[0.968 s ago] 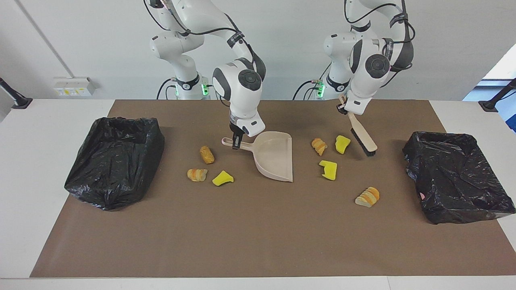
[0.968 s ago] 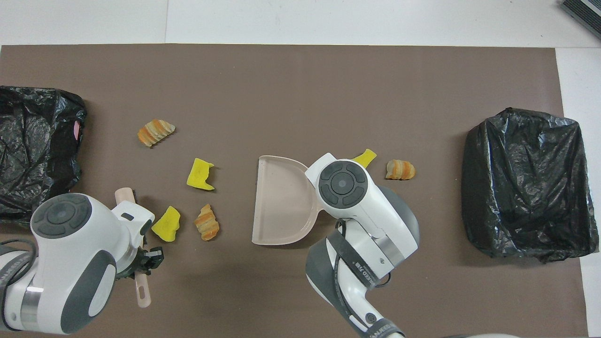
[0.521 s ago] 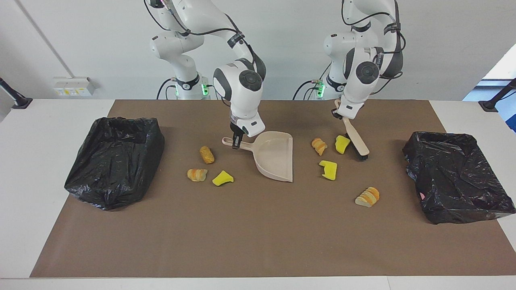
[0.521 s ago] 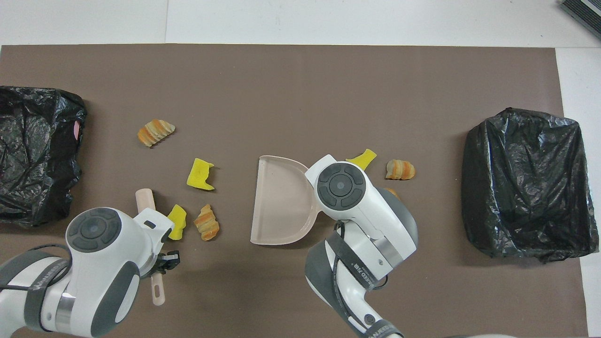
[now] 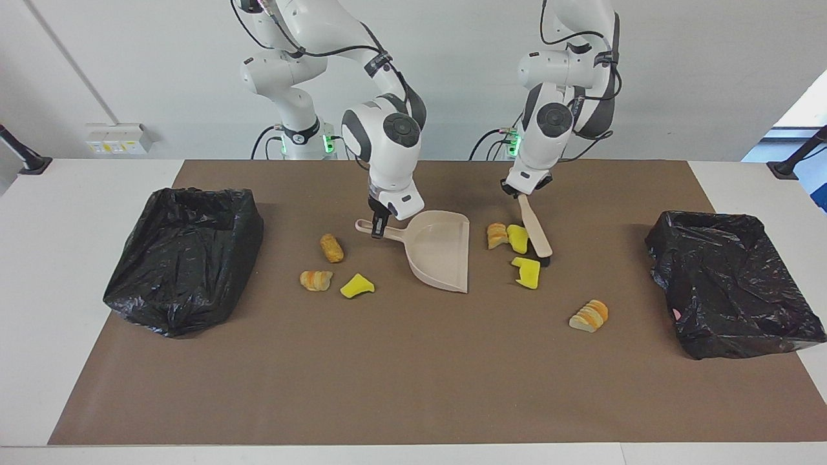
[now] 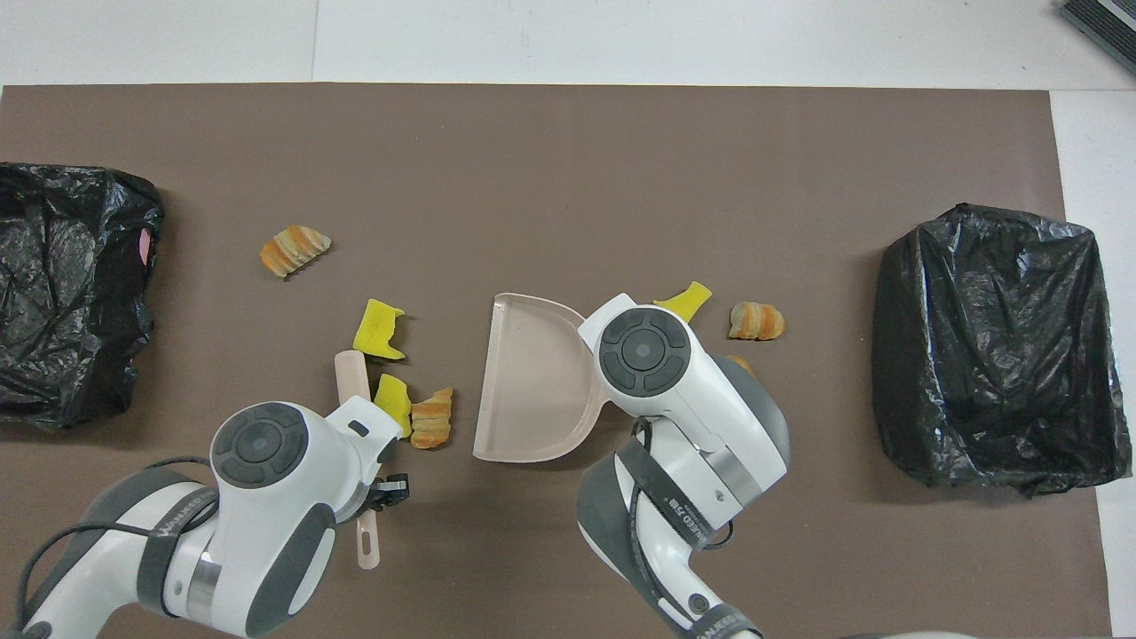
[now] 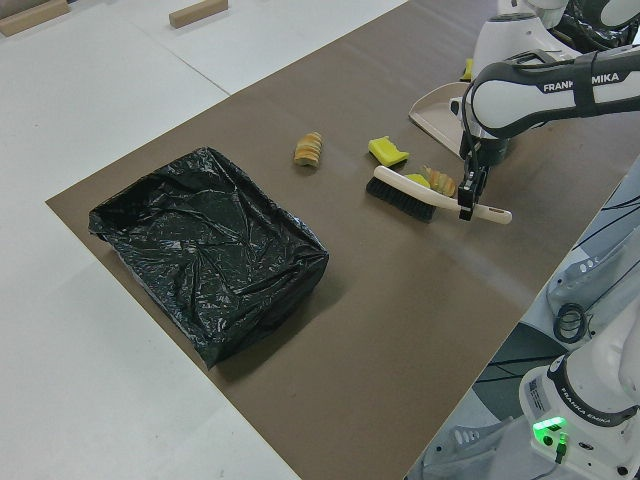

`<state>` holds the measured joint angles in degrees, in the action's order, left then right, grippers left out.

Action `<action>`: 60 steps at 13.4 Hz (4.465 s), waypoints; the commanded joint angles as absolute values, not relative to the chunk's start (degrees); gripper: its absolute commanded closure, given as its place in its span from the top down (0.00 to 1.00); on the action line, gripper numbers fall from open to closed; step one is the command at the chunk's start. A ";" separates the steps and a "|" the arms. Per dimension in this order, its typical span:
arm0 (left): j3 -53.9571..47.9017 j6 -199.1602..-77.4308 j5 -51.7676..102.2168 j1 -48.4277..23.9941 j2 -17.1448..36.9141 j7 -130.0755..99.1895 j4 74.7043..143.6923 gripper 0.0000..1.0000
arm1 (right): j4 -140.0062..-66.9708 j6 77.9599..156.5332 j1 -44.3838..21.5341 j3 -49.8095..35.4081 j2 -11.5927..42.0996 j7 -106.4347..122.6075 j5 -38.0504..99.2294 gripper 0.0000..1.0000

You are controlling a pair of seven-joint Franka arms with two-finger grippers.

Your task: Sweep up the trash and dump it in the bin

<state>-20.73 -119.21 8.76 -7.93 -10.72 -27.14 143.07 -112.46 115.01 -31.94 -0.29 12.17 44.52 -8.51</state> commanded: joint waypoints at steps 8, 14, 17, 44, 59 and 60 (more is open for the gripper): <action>-20.39 -120.41 17.92 -19.58 -3.52 -27.94 132.55 0.00 | -113.64 112.68 -31.73 -0.53 11.43 42.89 -10.02 0.00; -19.78 -109.00 17.67 -15.75 0.09 -28.65 119.28 0.00 | -113.55 112.24 -31.73 -0.61 11.34 42.89 -10.02 0.00; -19.86 -108.28 8.03 -10.22 0.53 -27.78 117.51 0.00 | -113.38 112.24 -31.64 -0.62 11.42 42.63 -9.93 0.00; -0.79 -109.25 -6.68 -12.37 10.91 16.71 115.73 0.00 | -113.03 114.26 -31.99 -0.70 11.78 38.67 -6.33 0.00; -2.20 -108.55 14.94 -31.03 6.85 -11.33 118.22 0.00 | -113.03 114.26 -31.99 -0.70 11.78 38.67 -6.33 0.00; -2.11 -108.37 14.94 -30.94 6.86 -12.03 118.21 0.00 | -113.03 114.26 -31.99 -0.70 11.78 38.67 -6.33 0.00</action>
<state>-2.80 -109.09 13.97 -29.98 7.93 -10.29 118.23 -112.46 113.40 -32.01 -0.44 12.13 40.12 -7.35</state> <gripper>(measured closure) 0.740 0.683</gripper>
